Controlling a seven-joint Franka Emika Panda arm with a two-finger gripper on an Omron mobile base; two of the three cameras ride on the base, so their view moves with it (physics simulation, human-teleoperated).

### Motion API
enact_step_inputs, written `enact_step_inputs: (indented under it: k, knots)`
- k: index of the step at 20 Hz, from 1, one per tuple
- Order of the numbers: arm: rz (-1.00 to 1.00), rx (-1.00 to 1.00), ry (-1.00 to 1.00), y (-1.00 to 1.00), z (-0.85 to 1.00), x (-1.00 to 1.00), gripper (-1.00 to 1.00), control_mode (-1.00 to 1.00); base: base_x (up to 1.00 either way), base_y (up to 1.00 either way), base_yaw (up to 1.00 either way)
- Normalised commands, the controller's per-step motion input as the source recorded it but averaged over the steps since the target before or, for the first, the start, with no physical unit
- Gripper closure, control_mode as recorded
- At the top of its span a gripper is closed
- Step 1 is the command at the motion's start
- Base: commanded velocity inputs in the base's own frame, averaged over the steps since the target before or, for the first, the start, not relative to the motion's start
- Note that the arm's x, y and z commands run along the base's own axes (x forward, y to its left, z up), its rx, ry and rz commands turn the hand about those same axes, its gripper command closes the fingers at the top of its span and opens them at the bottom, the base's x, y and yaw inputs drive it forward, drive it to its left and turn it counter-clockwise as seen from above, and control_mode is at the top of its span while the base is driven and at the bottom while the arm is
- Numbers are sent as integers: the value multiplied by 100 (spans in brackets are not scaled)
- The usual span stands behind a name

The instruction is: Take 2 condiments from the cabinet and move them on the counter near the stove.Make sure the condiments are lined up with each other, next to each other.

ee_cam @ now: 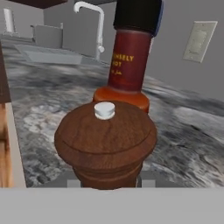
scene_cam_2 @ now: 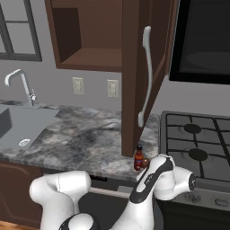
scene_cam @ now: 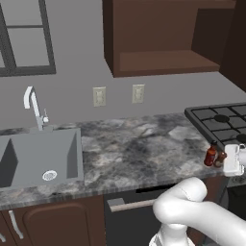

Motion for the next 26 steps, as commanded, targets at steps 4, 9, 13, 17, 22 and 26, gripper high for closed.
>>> enact_step_inputs:
  k: [4, 9, 13, 17, 22, 26]
  knots:
    - [6, 0, 0, 0, -27, 19, 100, -100, 0, 0, 0]
    - [6, 0, 0, 0, -29, 18, 100, -100, 0, 0, 0]
    - [6, 0, -1, 0, -30, 15, 100, -100, 0, 0, 0]
    - [6, 0, -2, 0, -27, 9, 100, -100, 0, 0, 0]
    - [6, 0, -2, 0, -25, 10, 100, -100, 0, 0, 0]
    - [8, 0, -2, 0, -21, 13, 100, -100, 0, 0, 0]
